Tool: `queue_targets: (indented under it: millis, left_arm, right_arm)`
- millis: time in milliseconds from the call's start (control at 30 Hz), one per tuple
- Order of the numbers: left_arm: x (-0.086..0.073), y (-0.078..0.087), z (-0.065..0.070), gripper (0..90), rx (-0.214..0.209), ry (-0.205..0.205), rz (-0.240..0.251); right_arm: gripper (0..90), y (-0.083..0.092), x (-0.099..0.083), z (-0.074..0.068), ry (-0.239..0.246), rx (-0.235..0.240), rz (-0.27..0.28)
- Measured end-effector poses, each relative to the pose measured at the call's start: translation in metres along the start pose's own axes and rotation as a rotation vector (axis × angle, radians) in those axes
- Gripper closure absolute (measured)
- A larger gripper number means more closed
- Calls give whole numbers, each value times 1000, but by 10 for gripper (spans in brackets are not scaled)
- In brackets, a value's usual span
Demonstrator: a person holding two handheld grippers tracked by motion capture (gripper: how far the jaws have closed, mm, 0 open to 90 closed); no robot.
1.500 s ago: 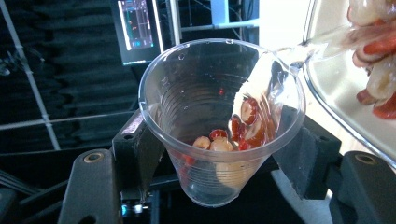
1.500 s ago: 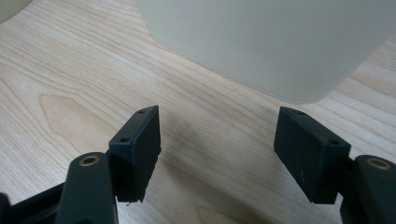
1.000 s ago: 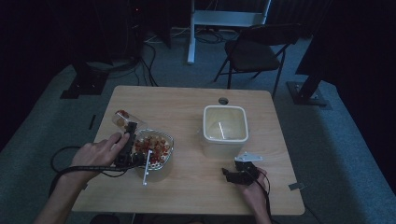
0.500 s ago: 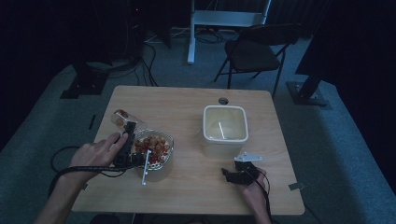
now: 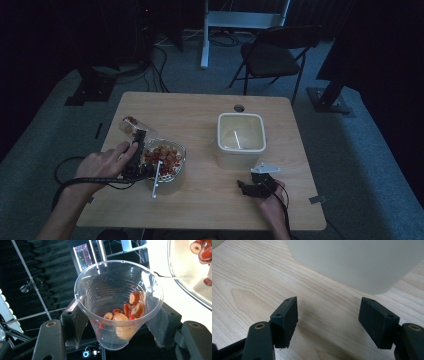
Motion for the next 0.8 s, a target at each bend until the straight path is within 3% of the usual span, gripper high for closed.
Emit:
queue_targets:
  millis: [800]
  left_arm:
    - [0, 0, 0, 376, 23, -30, 7]
  right_arm:
    - [315, 0, 0, 0, 1, 1, 1]
Point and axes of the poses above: each handheld gripper's, and its own axes: y roughly backward along the jaws, x roughly out of its top, z roughly to its right, the point moved 9 cm from there along -y, roughly forward along the jaws, and after that the axes turned 11 degrees about y, right-handed, at the moved point
